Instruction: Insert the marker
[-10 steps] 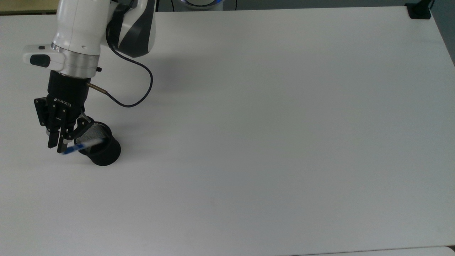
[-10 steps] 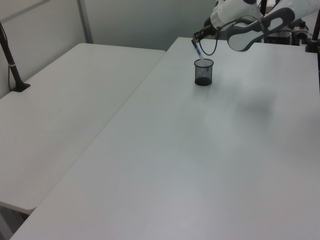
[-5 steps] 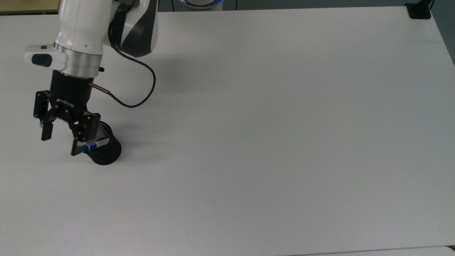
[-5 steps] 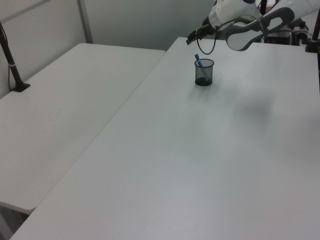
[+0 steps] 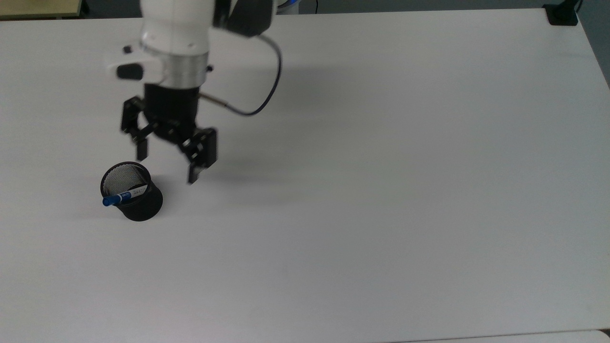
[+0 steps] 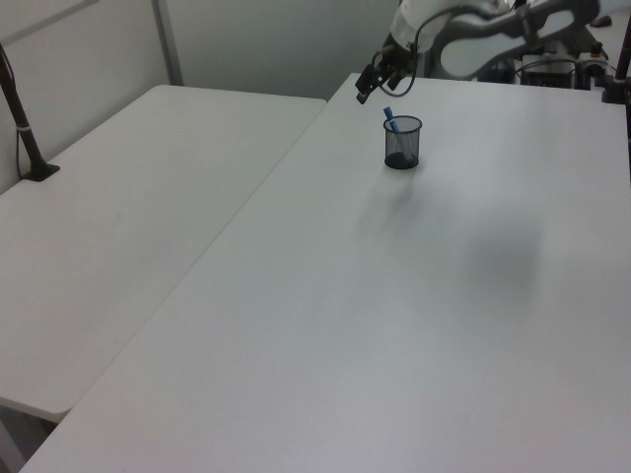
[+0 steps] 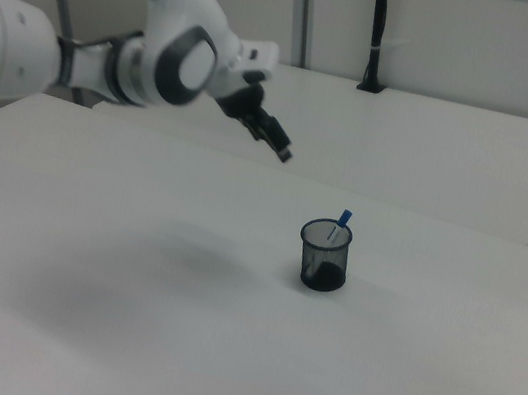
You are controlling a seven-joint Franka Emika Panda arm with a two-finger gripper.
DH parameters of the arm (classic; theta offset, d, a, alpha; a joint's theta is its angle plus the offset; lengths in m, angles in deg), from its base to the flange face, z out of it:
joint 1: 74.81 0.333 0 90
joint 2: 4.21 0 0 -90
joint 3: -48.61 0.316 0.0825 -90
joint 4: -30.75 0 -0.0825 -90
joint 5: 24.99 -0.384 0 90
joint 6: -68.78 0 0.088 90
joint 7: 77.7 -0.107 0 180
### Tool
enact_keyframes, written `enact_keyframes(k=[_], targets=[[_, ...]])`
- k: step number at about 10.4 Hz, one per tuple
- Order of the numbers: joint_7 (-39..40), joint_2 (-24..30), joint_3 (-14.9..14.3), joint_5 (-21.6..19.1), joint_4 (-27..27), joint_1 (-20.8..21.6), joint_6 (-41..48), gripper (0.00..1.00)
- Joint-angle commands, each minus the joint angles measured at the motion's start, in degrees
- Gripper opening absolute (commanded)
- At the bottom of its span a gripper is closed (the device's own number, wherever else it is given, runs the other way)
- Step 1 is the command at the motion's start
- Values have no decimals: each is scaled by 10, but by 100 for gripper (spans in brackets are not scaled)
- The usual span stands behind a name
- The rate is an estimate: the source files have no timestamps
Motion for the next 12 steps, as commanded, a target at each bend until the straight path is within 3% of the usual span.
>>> enact_keyframes(k=[1, 3, 5, 7, 12], targets=[[3, 85, -4, -31, 20, 68, 199, 100], [44, 120, -4, -64, 20, 105, 315, 100], [122, 149, -4, -80, 20, 116, 412, 100], [126, 180, -5, -119, 20, 110, 426, 100], [182, 192, -4, -120, 13, 99, 477, 100]])
